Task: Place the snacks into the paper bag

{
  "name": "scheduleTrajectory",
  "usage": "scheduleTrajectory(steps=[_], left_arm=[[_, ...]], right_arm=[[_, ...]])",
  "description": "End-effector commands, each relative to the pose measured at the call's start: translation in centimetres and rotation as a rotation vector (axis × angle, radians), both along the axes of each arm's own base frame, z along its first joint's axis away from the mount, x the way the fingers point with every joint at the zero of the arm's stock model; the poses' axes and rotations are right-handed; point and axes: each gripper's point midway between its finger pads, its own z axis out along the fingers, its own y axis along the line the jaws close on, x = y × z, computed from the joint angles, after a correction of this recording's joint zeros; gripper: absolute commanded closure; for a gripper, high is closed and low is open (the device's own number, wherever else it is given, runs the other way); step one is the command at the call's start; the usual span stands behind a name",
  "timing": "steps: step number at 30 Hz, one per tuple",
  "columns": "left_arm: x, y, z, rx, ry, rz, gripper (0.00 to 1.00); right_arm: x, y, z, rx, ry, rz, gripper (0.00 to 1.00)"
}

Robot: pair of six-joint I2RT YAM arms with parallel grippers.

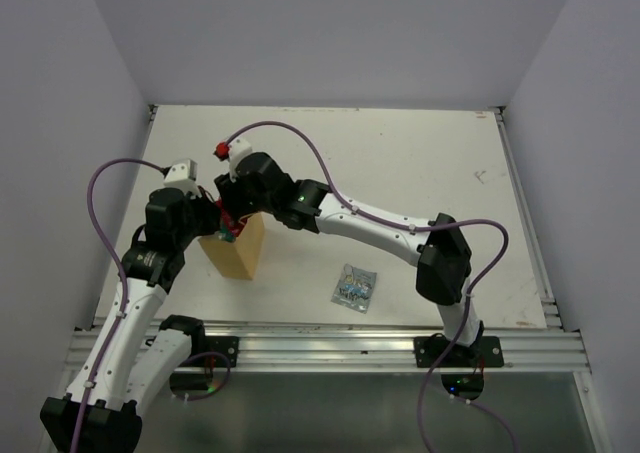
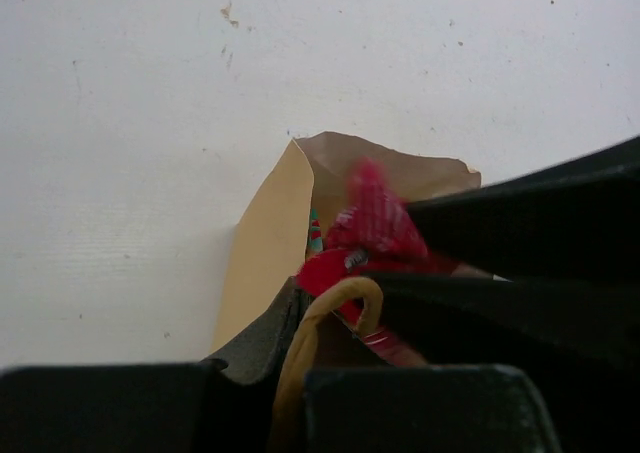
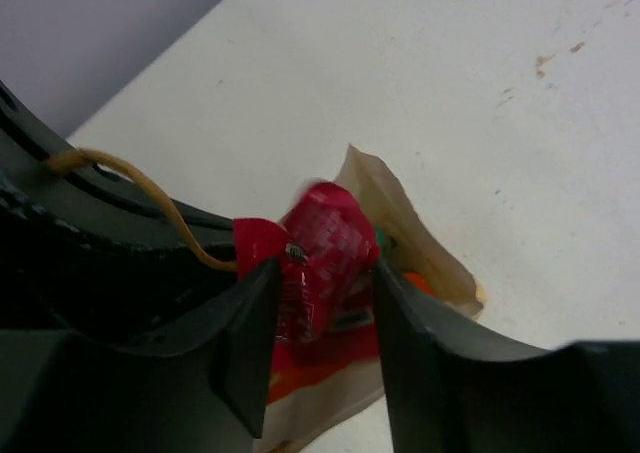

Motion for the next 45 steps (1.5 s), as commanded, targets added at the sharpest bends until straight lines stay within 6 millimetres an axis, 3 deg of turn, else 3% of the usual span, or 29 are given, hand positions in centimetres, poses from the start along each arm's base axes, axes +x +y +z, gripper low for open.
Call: scheduleTrajectory(steps=[1,4,7,8,9,11,13,14,15,16,17,19,20,22,23,25,29,36,43,45], left_arm=[[0.3,-0.5,0.4,-0.014,-0.022,-0.018,1.0],[0.3,-0.5,0.4,-0.014,-0.022,-0.018,1.0],[0.2,-0.5,0.4,-0.014,-0.022,-0.018,1.0],[0.2,-0.5,0.4,-0.015,-0.023,-0.019,1.0],[0.2,-0.6,0.4,-0.013,-0.022,-0.022,1.0],[0.2,-0.5,0.4,-0.014,-0.023,-0.018,1.0],[0.2,-0.6,0.3,-0.015,-0.019,-0.021,1.0],[0.2,-0.6,0.4,-0.016,-0.022,-0.022,1.0],[0.2,-0.6,0.4,-0.015,-0.023,-0.023,1.0],[0.2,-0.6,0.4,-0.016,-0.025,-0.022,1.0],[0.2,-0.6,0.4,-0.016,-0.023,-0.022,1.0],[0.2,-0.6,0.4,-0.015,-0.023,-0.023,1.0],[0.2,-0.6,0.4,-0.017,-0.023,-0.023,1.0],[0.2,-0.7,0.4,-0.018,-0.023,-0.026,1.0],[0.2,-0.7,0.4,-0.018,-0.023,-0.028,1.0],[0.2,-0.7,0.4,-0.018,-0.024,-0.028,1.0],[0.2,-0.8,0.5,-0.02,-0.027,-0.036,1.0],[0.2,-0.9,0.5,-0.022,-0.027,-0.039,1.0],[0.2,-0.9,0.3,-0.02,-0.023,-0.041,1.0],[0.2,-0.9,0.3,-0.022,-0.021,-0.041,1.0]], right_arm=[[-2.3,-0.5,2.8,0.011,-0.006,0.064,0.49],[-2.4,-0.4,5.2,0.057,-0.055,0.074,0.17],[-2.2,-1.6,9.8,0.108,-0.151,0.041,0.16],[-3.0,-2.8,12.9,0.131,-0.213,0.037,0.16],[-3.1,-4.0,14.3,0.13,-0.252,-0.009,0.15],[-4.0,-5.9,15.9,0.12,-0.294,-0.037,0.14],[-4.6,-9.7,17.9,0.118,-0.315,-0.109,0.14],[-4.7,-10.8,15.6,0.073,-0.286,-0.139,0.14],[-5.1,-13.2,16.4,0.089,-0.288,-0.179,0.14],[-4.7,-14.8,15.1,0.058,-0.286,-0.241,0.13],[-4.7,-16.0,10.6,-0.018,-0.241,-0.282,0.13],[-5.4,-18.3,7.3,-0.051,-0.164,-0.346,0.12],[-5.6,-19.7,3.3,-0.135,-0.133,-0.378,0.12],[-6.4,-21.3,-0.1,-0.179,-0.076,-0.413,0.13],[-7.0,-22.4,-3.4,-0.212,-0.025,-0.439,0.13],[-7.8,-23.8,-6.6,-0.224,0.023,-0.478,0.13],[-8.5,-24.6,-10.2,-0.234,0.08,-0.512,0.13],[-9.6,-25.6,-14.0,-0.28,0.142,-0.529,0.09],[-11.5,-27.2,-19.3,-0.305,0.24,-0.545,0.08],[-11.6,-27.3,-19.8,-0.301,0.25,-0.545,0.07]])
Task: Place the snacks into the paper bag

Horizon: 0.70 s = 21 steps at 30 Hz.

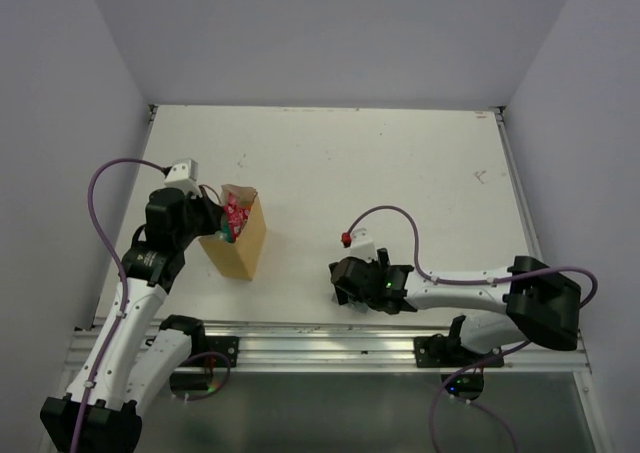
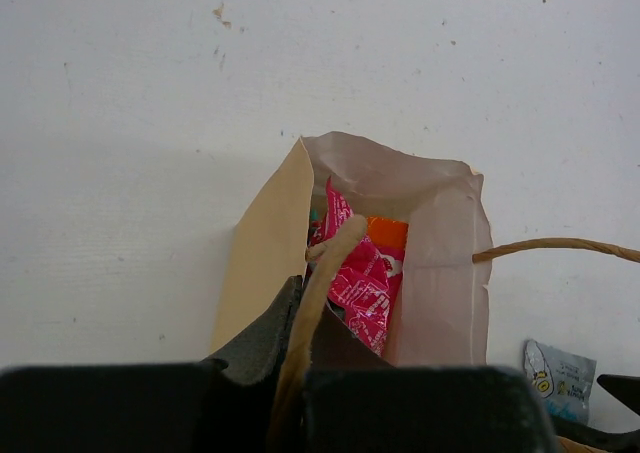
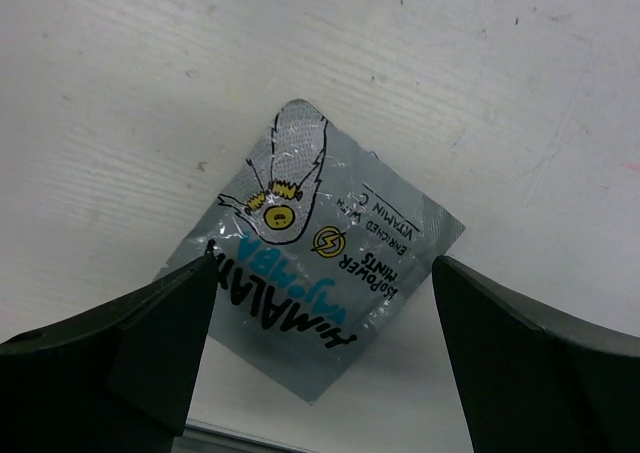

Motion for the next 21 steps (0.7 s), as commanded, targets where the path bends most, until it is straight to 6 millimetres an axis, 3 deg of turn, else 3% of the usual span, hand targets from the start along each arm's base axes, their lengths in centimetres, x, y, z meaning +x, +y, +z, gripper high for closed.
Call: scheduleTrajectory(steps=[1,3,7,10,11,14,16,17,21], left_arm=[[0.2,-0.6,0.2,-0.014,-0.018,-0.029,1.0],[0.2,-0.7,0.1,-0.013,-0.013,-0.03,1.0],[0.2,-0.6,0.1,-0.012,-0.014,-0.026,1.0],[0.2,-0.6,0.3,-0.014,-0.021,-0.023,1.0],[0.2,-0.6,0.2,-0.014,-0.018,-0.022,1.0],[0.2,-0.5,0.1,-0.012,-0.014,-0.023,1.0],[0.2,-0.6,0.1,-0.013,-0.015,-0.023,1.0],[0.2,-0.6,0.1,-0.012,-0.015,-0.024,1.0],[0.2,-0.6,0.0,-0.013,-0.012,-0.022,1.0]], right_arm=[[-0.1,1.0,-0.8,0.082,0.01,-0.042,0.07],[-0.3,1.5,-1.2,0.094,0.027,-0.025,0.06],[-1.3,1.6,-3.9,0.083,0.088,-0.015,0.06],[-1.8,1.9,-5.3,0.091,0.118,-0.007,0.11],[-1.9,1.7,-5.9,0.071,0.13,-0.007,0.23],[-1.9,2.0,-6.0,0.064,0.138,-0.001,0.46],[-1.9,2.1,-5.9,0.064,0.138,0.006,0.56],[-1.9,1.8,-5.9,0.051,0.14,0.001,0.74],[-1.4,2.3,-4.5,0.044,0.119,0.011,0.98]])
